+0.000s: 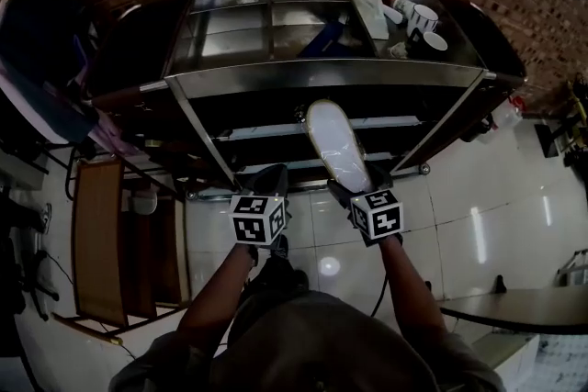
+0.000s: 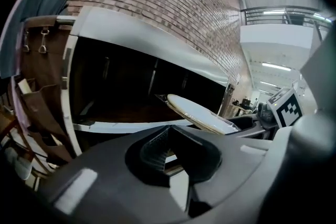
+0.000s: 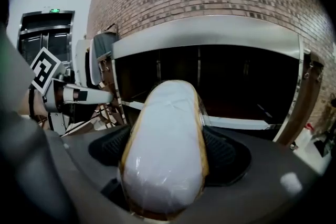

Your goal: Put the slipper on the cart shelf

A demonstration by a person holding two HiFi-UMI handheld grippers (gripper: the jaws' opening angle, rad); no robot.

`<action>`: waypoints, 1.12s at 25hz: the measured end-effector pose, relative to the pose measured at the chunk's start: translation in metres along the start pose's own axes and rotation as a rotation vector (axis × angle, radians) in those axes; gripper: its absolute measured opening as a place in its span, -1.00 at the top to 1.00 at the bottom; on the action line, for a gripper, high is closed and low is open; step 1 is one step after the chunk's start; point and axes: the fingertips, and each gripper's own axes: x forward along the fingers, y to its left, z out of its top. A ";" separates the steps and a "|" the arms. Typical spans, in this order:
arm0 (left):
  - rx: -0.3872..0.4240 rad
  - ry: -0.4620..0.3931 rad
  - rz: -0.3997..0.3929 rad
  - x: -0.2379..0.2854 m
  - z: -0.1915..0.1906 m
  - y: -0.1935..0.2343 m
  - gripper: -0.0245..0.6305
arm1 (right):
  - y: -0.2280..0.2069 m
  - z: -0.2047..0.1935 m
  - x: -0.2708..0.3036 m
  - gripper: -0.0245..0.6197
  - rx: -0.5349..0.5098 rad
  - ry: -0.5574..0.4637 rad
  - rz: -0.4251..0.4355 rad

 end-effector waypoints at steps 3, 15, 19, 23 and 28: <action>0.019 0.020 -0.058 0.032 0.008 -0.005 0.90 | -0.029 0.007 0.011 -0.38 0.026 0.013 -0.060; 0.053 0.095 -0.206 0.116 0.031 0.017 0.90 | -0.106 0.029 0.083 -0.38 0.156 0.045 -0.253; 0.046 0.124 -0.214 0.126 0.026 0.019 0.90 | -0.119 0.028 0.103 -0.38 0.166 0.058 -0.271; 0.050 0.132 -0.194 0.136 0.031 0.024 0.90 | -0.136 0.031 0.129 -0.38 0.157 0.059 -0.271; 0.062 0.137 -0.151 0.145 0.032 0.027 0.90 | -0.155 0.030 0.161 -0.38 0.136 0.061 -0.257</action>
